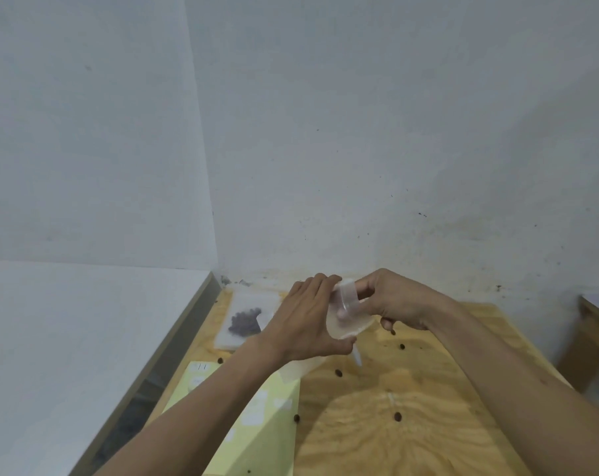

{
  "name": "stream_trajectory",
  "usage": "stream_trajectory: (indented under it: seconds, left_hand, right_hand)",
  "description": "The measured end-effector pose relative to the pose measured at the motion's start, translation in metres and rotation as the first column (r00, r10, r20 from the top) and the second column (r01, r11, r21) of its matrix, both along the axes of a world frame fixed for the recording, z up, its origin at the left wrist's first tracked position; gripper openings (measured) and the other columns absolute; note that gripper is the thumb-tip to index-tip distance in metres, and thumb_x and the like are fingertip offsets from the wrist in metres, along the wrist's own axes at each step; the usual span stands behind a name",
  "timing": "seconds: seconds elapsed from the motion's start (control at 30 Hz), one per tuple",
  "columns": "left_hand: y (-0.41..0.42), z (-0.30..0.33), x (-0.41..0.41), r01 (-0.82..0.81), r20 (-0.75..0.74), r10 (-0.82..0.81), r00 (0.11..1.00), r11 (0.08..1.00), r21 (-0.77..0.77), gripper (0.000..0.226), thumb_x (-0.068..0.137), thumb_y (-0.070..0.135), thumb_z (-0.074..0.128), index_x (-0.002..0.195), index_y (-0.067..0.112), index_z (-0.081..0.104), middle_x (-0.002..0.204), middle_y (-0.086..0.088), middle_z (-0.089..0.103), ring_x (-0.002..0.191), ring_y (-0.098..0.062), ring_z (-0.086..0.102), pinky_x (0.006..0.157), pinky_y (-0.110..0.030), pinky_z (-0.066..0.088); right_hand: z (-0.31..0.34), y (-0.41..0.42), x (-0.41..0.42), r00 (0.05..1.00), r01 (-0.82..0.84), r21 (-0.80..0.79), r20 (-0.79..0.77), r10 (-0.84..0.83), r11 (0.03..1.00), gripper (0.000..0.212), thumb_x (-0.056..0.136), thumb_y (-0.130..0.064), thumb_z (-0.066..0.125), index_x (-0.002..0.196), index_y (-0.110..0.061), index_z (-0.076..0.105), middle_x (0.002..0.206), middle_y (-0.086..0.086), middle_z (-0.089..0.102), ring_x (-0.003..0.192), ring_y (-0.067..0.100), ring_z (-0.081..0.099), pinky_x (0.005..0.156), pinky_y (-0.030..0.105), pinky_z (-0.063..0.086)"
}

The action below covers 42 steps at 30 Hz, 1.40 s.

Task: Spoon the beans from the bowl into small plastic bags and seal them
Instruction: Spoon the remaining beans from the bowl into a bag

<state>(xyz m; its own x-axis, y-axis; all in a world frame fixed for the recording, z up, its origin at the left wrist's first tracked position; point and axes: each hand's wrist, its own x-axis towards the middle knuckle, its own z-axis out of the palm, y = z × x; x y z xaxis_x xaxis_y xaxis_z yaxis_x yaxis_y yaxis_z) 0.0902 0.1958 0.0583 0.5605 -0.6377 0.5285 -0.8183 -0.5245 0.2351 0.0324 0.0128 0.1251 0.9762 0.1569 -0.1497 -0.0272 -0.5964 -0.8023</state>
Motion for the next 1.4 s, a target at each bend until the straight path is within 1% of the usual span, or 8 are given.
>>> stream_trajectory:
  seconds: [0.33,0.57,0.73,0.87,1.0,1.13,1.27,1.4]
  left_hand:
    - [0.008,-0.003,0.011,-0.287,-0.212,0.276,0.937,0.958,-0.018,0.058,0.077,0.059,0.072,0.104,0.014,0.049,0.094,0.004,0.055,0.082,-0.020,0.053,0.066,-0.032,0.036]
    - [0.025,-0.003,0.034,-0.401,-0.699,0.226,0.678,0.911,-0.094,0.065,0.075,0.059,0.076,0.109,0.009,0.053,0.102,-0.002,0.057,0.088,-0.017,0.055,0.070,-0.031,0.041]
    - [0.003,-0.007,0.039,-0.342,-0.883,0.026,0.469,0.927,-0.155,0.054,0.072,0.057,0.079,0.103,0.015,0.068,0.097,-0.005,0.070,0.085,-0.019,0.066,0.069,-0.030,0.046]
    - [-0.008,-0.016,0.047,-0.371,-0.930,0.021,0.367,0.920,-0.125,0.108,0.053,0.076,0.077,0.134,0.008,0.056,0.130,-0.011,0.061,0.118,-0.029,0.060,0.085,-0.037,0.049]
    - [-0.013,-0.018,0.051,-0.400,-0.937,0.000,0.348,0.904,-0.149,0.103,0.062,0.069,0.074,0.138,0.005,0.049,0.130,-0.010,0.057,0.117,-0.029,0.057,0.087,-0.037,0.048]
    - [-0.012,-0.020,0.056,-0.410,-0.917,0.003,0.398,0.895,-0.175,0.099,0.059,0.071,0.074,0.130,0.005,0.058,0.125,-0.008,0.061,0.112,-0.025,0.060,0.076,-0.032,0.048]
    - [-0.010,-0.013,0.058,-0.409,-0.902,-0.016,0.432,0.887,-0.212,0.077,0.068,0.064,0.076,0.115,0.005,0.062,0.096,-0.002,0.059,0.087,-0.018,0.061,0.065,-0.029,0.042]
    - [-0.013,-0.006,0.060,-0.364,-0.892,-0.054,0.449,0.901,-0.237,0.059,0.072,0.058,0.077,0.097,0.006,0.069,0.085,-0.002,0.060,0.077,-0.019,0.062,0.066,-0.028,0.043]
  right_hand:
    - [-0.008,0.000,0.012,0.950,0.228,0.137,0.184,-0.251,0.964,0.009,0.090,-0.017,0.073,0.088,-0.012,0.079,0.088,0.000,0.078,0.081,0.014,0.076,0.068,0.030,0.062]
    - [-0.050,0.003,-0.006,0.981,0.103,-0.587,-0.071,-0.178,0.803,0.071,0.064,-0.071,0.076,0.119,-0.035,0.047,0.104,-0.009,0.057,0.072,0.018,0.069,0.073,0.040,0.060]
    - [-0.088,0.019,-0.008,0.995,0.087,-0.687,0.018,-0.103,0.721,0.059,0.087,-0.022,0.064,0.137,-0.021,0.033,0.106,0.003,0.055,0.086,0.023,0.061,0.073,0.040,0.056]
    - [-0.092,0.016,0.001,0.966,0.236,-0.706,0.245,-0.082,0.667,0.022,0.092,-0.003,0.046,0.111,-0.007,0.056,0.093,0.010,0.053,0.073,0.027,0.053,0.049,0.031,0.033]
    - [-0.090,0.004,0.016,0.872,0.444,-0.661,0.474,-0.122,0.605,0.018,0.098,-0.009,0.050,0.108,-0.009,0.065,0.099,0.008,0.059,0.084,0.031,0.064,0.067,0.036,0.048]
    - [-0.089,-0.002,0.022,0.731,0.604,-0.597,0.678,-0.070,0.528,0.024,0.065,-0.001,0.087,0.068,-0.009,0.065,0.064,0.006,0.055,0.039,0.025,0.053,0.034,0.028,0.038]
    - [-0.098,-0.004,0.018,0.747,0.584,-0.625,0.663,-0.043,0.518,0.037,0.046,0.006,0.092,0.060,-0.007,0.060,0.056,0.007,0.046,0.040,0.017,0.020,0.035,0.021,0.016]
    - [-0.095,0.019,0.008,0.806,0.542,-0.479,0.531,-0.264,0.690,0.020,0.069,0.003,0.082,0.071,-0.002,0.063,0.066,0.011,0.057,0.043,0.026,0.050,0.038,0.023,0.021]
